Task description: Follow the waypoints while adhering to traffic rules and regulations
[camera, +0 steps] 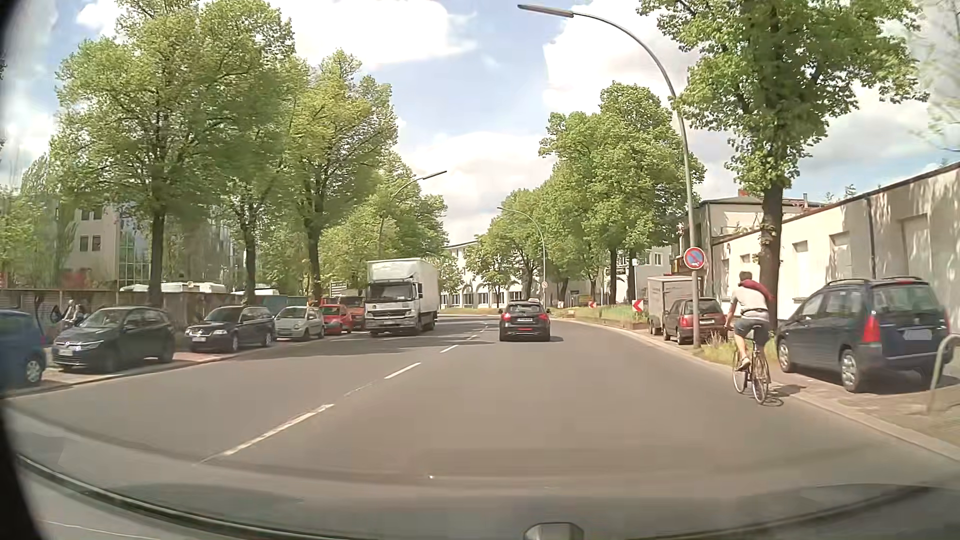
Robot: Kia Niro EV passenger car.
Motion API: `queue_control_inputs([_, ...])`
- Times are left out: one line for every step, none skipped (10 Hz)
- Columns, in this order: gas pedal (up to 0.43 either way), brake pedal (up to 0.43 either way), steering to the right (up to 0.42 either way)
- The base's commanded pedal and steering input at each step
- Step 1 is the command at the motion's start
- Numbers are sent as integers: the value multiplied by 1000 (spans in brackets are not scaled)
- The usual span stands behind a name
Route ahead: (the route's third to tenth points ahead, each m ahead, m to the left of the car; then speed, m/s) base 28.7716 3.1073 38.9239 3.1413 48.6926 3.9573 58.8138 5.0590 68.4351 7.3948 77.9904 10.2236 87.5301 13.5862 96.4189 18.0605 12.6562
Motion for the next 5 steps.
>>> queue_control_inputs([421, 24, 10])
queue_control_inputs([421, 24, 11])
queue_control_inputs([421, 24, 11])
queue_control_inputs([421, 24, 11])
queue_control_inputs([421, 18, 11])
